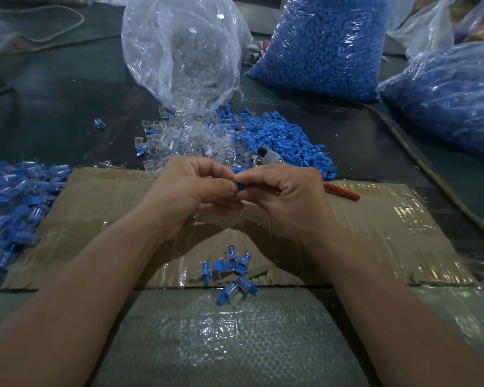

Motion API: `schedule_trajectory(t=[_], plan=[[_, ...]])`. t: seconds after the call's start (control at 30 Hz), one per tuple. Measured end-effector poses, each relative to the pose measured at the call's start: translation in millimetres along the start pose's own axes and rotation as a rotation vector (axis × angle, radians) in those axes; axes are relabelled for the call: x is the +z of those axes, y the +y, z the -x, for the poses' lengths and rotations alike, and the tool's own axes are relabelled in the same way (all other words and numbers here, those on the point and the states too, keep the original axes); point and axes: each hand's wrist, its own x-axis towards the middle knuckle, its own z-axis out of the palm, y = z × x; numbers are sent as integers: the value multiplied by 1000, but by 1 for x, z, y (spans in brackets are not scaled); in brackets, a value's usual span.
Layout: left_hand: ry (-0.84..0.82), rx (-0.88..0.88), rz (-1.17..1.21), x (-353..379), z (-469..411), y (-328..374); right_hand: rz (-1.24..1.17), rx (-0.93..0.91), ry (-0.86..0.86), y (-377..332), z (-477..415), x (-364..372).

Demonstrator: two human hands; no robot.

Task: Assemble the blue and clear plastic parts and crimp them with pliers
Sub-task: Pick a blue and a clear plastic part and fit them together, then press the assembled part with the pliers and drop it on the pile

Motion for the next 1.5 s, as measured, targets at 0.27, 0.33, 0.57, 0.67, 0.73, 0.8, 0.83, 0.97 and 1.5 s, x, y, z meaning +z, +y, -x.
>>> schedule_trajectory(t=[0.27, 0.33, 0.57, 0.67, 0.73, 0.8, 0.83, 0.97, 1.5], plan=[[34, 8, -9, 0, 0, 1, 9, 5, -3, -2, 0, 0], [40, 19, -15, 0, 0, 2, -9, 24, -14, -3, 0, 0], [42, 30, -55, 1, 0, 3, -16, 59, -44, -6, 0, -1], [44, 23, -26, 1, 1, 3, 9, 105, -65, -7, -1, -3], [55, 14, 20, 1, 1, 3, 91, 185, -46, -4, -3, -8], [74, 6, 52, 1, 0, 3, 210, 280, -21, 3, -6, -17], [80, 5, 58, 1, 0, 2, 267, 330, -23, 7, -8, -23], [76, 28, 37, -1, -1, 1, 399, 495, -54, 21, -8, -37], [43, 51, 53, -6, -4, -3, 612, 689, -314, 28, -8, -46]])
